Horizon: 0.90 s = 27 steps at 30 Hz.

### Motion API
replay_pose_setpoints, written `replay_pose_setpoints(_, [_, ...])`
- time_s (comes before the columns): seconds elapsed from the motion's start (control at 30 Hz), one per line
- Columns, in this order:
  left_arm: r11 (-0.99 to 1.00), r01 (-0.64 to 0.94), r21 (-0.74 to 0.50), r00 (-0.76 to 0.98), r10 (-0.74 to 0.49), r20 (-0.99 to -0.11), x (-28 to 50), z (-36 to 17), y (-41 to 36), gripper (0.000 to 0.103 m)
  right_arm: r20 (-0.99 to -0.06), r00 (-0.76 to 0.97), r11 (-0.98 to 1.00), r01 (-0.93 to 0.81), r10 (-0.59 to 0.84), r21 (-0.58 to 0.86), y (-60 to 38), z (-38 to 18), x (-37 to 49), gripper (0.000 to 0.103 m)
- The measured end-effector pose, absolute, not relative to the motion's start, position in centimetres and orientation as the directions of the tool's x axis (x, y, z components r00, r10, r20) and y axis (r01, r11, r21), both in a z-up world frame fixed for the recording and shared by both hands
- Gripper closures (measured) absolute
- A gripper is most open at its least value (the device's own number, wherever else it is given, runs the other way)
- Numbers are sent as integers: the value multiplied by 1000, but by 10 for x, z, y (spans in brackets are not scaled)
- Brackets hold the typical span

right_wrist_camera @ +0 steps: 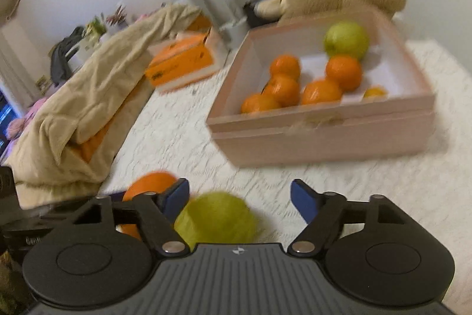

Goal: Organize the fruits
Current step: 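Grasp the green pear with the right tool while the left tool holds the orange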

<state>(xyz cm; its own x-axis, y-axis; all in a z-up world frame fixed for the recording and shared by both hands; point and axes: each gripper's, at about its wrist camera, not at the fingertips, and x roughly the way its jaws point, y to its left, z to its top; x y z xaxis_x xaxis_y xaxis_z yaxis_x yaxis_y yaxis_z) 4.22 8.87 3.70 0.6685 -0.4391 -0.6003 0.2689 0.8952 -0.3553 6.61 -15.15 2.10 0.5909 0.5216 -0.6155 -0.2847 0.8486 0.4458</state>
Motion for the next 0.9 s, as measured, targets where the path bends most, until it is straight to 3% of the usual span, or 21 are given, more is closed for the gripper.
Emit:
replay_pose_setpoints(0.1, [900, 274, -340, 674, -432, -599, 41, 38, 87, 28, -617, 566, 836, -324, 547, 444, -156, 22, 54, 27])
replay_pose_setpoints(0.27, [904, 282, -323, 673, -426, -605, 43, 36, 81, 24, -641, 536, 835, -388, 549, 391, -163, 23, 26, 19])
replay_pose_setpoints(0.53, [904, 302, -301, 631, -426, -649, 63, 27, 53, 23, -652, 514, 822, -451, 558, 348, -142, 21, 12, 18])
replay_pose_setpoints(0.7, [904, 296, -307, 608, -426, -670, 76, 17, 44, 25, -682, 505, 815, -525, 529, 243, -111, 18, 6, 19])
replay_pose_setpoints(0.9, [895, 294, -336, 602, -447, -662, 74, 17, 55, 26, -703, 536, 820, -560, 467, 118, -86, 18, 2, 32])
